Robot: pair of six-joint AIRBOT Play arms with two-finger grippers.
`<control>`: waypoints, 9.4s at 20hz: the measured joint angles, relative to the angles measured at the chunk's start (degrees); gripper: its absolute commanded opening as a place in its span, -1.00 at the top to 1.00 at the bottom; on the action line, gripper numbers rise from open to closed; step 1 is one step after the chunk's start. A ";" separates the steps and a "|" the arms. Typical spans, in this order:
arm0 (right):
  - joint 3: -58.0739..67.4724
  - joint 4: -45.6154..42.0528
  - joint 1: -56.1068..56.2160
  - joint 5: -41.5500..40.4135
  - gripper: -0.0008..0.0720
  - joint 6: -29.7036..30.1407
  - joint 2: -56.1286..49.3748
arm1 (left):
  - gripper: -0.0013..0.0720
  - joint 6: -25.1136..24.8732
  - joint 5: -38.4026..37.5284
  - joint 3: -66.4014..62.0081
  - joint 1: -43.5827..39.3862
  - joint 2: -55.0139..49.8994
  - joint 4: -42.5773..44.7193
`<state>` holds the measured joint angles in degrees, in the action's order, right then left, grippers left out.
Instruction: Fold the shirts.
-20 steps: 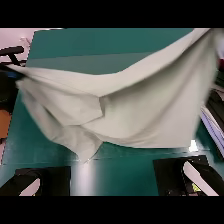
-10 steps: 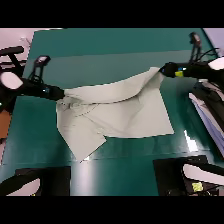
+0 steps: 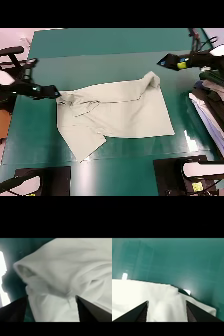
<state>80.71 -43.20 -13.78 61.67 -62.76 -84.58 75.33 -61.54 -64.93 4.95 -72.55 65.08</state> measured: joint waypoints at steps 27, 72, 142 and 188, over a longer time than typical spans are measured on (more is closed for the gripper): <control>-30.29 0.11 -16.06 3.30 -0.42 -1.09 31.21 | -0.88 -10.95 -2.67 42.38 17.49 14.01 -26.58; -51.98 -11.04 -25.09 14.19 -0.21 -3.69 20.09 | 0.89 -18.75 -8.26 34.71 17.49 13.99 -38.10; 0.15 13.66 2.56 -14.05 0.93 3.82 0.17 | 0.90 -39.76 14.10 -15.17 -3.04 -2.84 -35.34; -17.49 -2.99 -8.72 -1.33 -0.60 0.96 3.98 | -0.99 -3.32 -1.55 13.35 9.25 7.72 -1.46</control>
<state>63.22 -46.19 -22.50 60.34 -61.80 -80.60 72.01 -63.09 -51.57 14.20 -64.84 63.61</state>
